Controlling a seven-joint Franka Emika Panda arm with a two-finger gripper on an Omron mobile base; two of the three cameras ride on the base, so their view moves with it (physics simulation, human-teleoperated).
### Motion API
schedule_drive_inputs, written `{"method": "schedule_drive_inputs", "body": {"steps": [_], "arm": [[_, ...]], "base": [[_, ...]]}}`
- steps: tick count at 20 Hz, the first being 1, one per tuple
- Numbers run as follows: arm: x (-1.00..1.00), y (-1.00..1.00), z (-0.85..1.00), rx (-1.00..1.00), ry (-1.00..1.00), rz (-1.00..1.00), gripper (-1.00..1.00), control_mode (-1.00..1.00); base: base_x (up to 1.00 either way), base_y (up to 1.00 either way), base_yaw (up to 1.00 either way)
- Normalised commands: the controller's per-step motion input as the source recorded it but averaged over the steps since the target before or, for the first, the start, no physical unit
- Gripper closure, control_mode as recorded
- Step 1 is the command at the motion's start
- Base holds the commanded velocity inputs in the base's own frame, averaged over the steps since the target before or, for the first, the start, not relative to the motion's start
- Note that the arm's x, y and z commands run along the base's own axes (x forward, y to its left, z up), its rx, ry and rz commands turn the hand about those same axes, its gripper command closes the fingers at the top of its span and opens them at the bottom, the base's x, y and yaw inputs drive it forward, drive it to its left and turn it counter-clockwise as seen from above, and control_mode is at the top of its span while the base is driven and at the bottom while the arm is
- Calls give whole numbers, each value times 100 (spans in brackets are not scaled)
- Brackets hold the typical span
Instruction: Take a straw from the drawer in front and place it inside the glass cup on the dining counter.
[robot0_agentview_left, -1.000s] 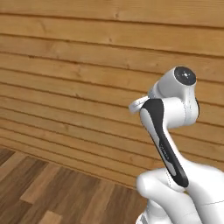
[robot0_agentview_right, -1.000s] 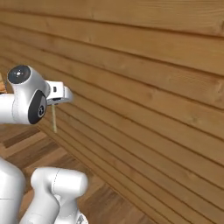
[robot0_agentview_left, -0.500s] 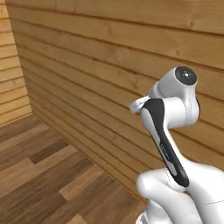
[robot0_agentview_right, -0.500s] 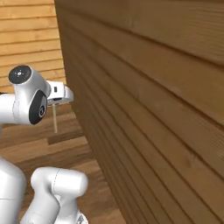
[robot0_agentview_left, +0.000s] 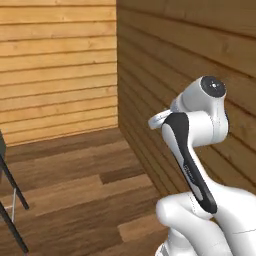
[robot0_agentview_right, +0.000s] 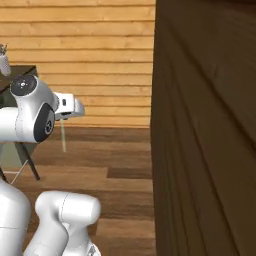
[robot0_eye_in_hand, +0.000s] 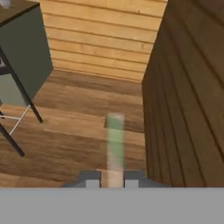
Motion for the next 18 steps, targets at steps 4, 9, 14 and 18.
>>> {"method": "schedule_drive_inputs", "body": {"steps": [4,9,14,18], "arm": [[0,0,0,0,0,0,100,100],[0,0,0,0,0,0,100,100],[0,0,0,0,0,0,100,100],[0,0,0,0,0,0,100,100]], "base": [[99,-9,72],[99,-13,71],[82,-11,71],[42,0,74]]}}
